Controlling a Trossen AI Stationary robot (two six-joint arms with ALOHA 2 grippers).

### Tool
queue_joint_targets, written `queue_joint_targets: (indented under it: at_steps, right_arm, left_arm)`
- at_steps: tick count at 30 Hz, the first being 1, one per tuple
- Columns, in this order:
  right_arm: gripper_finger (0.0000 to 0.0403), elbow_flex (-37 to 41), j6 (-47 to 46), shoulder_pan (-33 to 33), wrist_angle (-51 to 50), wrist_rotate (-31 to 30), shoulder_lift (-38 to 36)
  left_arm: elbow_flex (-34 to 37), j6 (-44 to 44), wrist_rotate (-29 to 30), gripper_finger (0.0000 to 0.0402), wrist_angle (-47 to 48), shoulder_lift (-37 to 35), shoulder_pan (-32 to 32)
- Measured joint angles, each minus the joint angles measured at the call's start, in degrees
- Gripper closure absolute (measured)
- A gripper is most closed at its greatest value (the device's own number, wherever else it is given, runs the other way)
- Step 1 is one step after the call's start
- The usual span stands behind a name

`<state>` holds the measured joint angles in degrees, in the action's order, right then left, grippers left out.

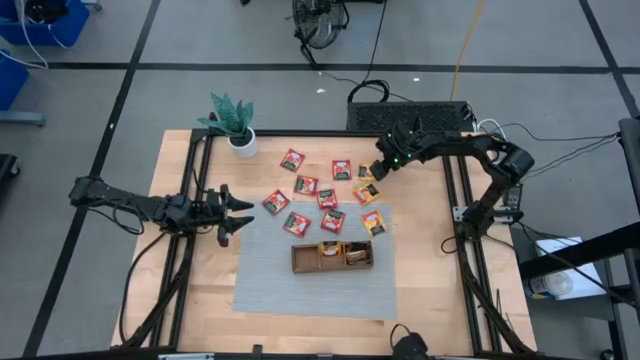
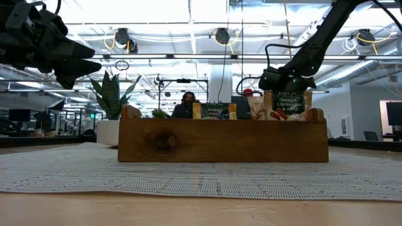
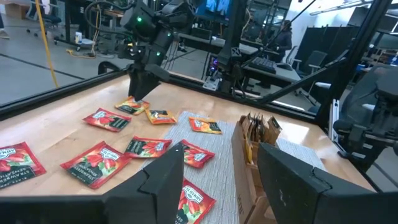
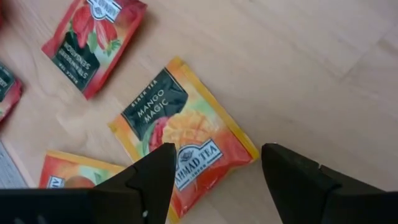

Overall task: Pick & Place Tea
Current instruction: Put the yellow tea bag into the middle compartment of the wood organizer

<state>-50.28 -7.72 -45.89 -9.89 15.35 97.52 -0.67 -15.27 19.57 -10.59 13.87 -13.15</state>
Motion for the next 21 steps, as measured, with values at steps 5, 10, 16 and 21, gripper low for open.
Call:
queue_joint_targets:
  at_steps: [5,10,16,21]
  right_arm:
    - [0.0194,-0.2,0.1,0.0,0.8,1.2,1.6]
    - [0.0231,-0.2,1.1,0.0,0.7,0.9,1.8]
    - [0.0308,-0.1,2.4,0.0,-0.4,0.3,2.0]
    - [0.0372,0.0,4.5,0.2,-2.1,2.3,2.0]
  left_arm:
    - [0.0,0.0,0.0,0.0197,0.0,0.0,0.0]
    - [0.0,0.0,0.0,0.0197,0.0,0.0,0.0]
    - [0.0,0.0,0.0,0.0197,0.0,0.0,0.0]
    - [0.0,0.0,0.0,0.0197,0.0,0.0,0.0]
